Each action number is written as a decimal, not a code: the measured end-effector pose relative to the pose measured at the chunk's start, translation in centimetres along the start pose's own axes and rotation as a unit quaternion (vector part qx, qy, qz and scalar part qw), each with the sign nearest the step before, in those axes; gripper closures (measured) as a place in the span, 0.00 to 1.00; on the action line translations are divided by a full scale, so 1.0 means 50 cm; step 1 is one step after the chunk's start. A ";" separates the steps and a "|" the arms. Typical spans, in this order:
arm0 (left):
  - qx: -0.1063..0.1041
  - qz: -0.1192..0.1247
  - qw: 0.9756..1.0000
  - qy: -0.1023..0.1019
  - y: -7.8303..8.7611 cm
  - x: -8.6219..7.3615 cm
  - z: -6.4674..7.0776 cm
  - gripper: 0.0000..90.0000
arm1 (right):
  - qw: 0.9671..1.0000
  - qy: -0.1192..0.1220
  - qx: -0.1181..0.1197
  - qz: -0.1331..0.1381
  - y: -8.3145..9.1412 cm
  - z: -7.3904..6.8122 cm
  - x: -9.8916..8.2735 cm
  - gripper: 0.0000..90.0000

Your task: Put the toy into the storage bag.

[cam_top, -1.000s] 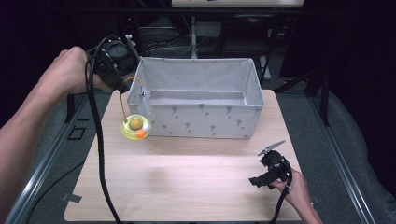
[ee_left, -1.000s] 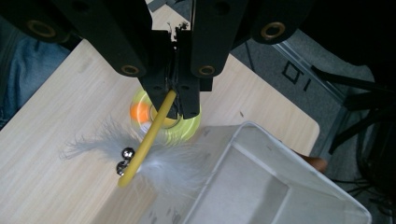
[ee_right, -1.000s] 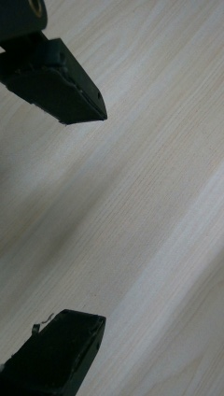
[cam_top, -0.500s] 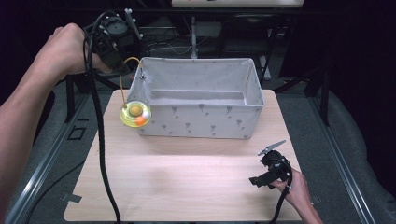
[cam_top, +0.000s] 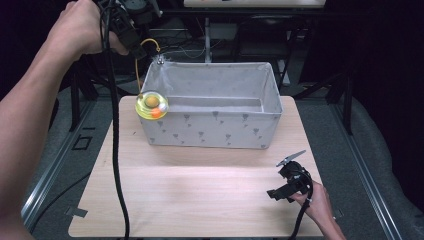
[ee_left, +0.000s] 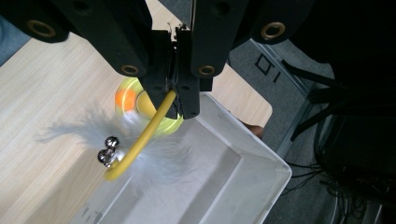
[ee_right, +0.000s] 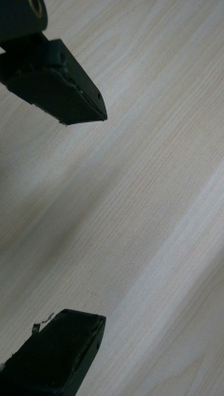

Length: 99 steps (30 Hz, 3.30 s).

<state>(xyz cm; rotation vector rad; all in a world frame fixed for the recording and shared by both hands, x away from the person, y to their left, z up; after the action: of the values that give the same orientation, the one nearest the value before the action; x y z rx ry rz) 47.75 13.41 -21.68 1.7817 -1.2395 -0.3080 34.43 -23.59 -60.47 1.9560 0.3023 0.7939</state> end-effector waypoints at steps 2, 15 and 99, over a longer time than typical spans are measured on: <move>-0.001 -0.002 1.000 0.002 -0.002 0.003 -0.004 0.98 | 1.000 -0.001 0.000 0.002 0.000 0.000 0.000 0.03; 0.005 -0.013 1.000 0.026 -0.033 0.041 -0.046 0.98 | 1.000 -0.003 -0.001 0.001 0.002 0.000 -0.002 0.03; -0.060 -0.038 0.994 0.087 -0.351 -0.010 0.011 0.98 | 1.000 0.005 0.008 0.006 0.005 -0.011 0.001 0.04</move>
<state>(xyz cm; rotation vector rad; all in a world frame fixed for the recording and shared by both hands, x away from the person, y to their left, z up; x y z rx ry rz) 57.91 14.88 -35.92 1.7156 -1.0104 -0.2588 34.10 -23.33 -60.07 1.9718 0.3048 0.8102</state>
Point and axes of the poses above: each handheld gripper's, and its own axes: y roughly backward along the jaws, x roughly out of its top, z roughly to its right, the point moved 9 cm from there along -y, roughly forward along the jaws, and after that the axes turned 14 degrees about x, right-handed, at the moved point
